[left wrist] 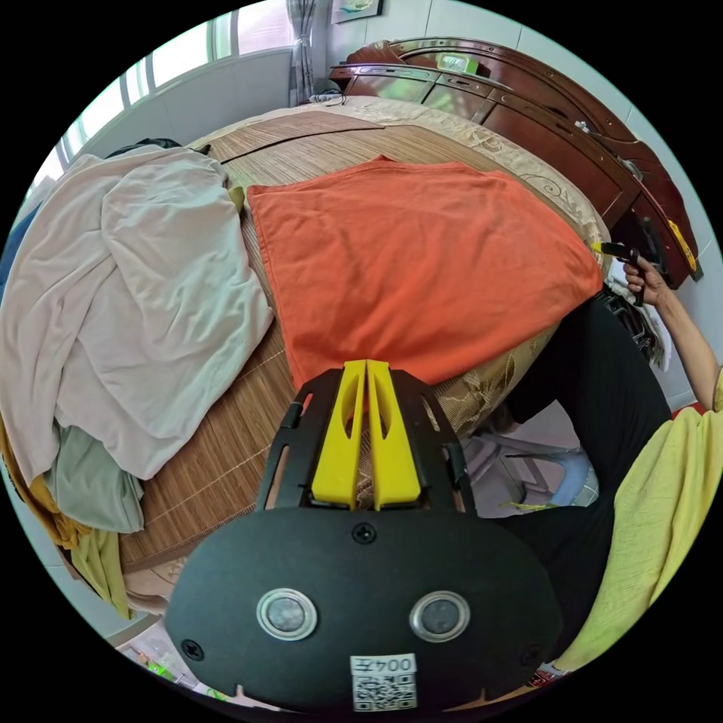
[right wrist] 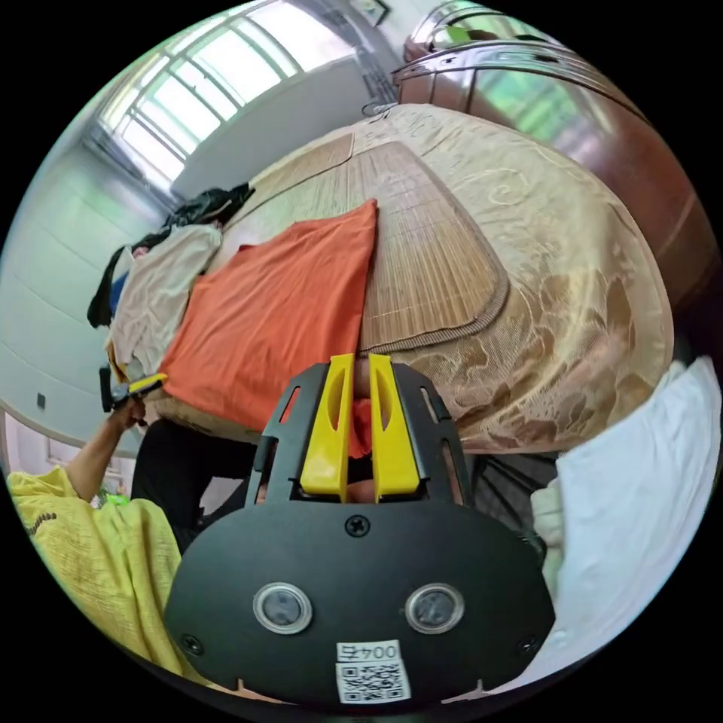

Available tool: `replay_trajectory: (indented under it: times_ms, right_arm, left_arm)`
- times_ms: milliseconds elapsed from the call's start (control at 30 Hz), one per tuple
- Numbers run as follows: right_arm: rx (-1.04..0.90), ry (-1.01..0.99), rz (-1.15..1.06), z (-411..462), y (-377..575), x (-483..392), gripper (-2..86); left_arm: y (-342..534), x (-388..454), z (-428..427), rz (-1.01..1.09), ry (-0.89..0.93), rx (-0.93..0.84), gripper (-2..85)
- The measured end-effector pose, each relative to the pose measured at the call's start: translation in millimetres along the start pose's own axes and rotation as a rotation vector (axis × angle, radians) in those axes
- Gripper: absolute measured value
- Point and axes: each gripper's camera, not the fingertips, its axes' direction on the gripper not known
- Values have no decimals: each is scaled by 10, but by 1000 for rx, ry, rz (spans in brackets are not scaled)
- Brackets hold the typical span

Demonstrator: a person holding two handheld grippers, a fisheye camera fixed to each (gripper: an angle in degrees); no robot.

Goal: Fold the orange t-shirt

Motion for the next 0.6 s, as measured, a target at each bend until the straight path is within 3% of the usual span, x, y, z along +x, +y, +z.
replay_trajectory:
  times_ms: [167, 300, 400, 600]
  right_arm:
    - [-95, 3, -39, 211, -337, -193, 65]
    - [-129, 133, -109, 328, -470, -380, 1]
    - [-70, 168, 17, 272, -517, -241, -1]
    - [-48, 2, 18, 312, -770, -336, 38]
  left_arm:
    - [-13, 47, 14, -1, -7, 1, 3]
    - [-26, 71, 22, 6, -6, -3, 3]
    - [-28, 87, 28, 7, -3, -3, 2]
    - [-28, 125, 39, 0, 0, 1, 3]
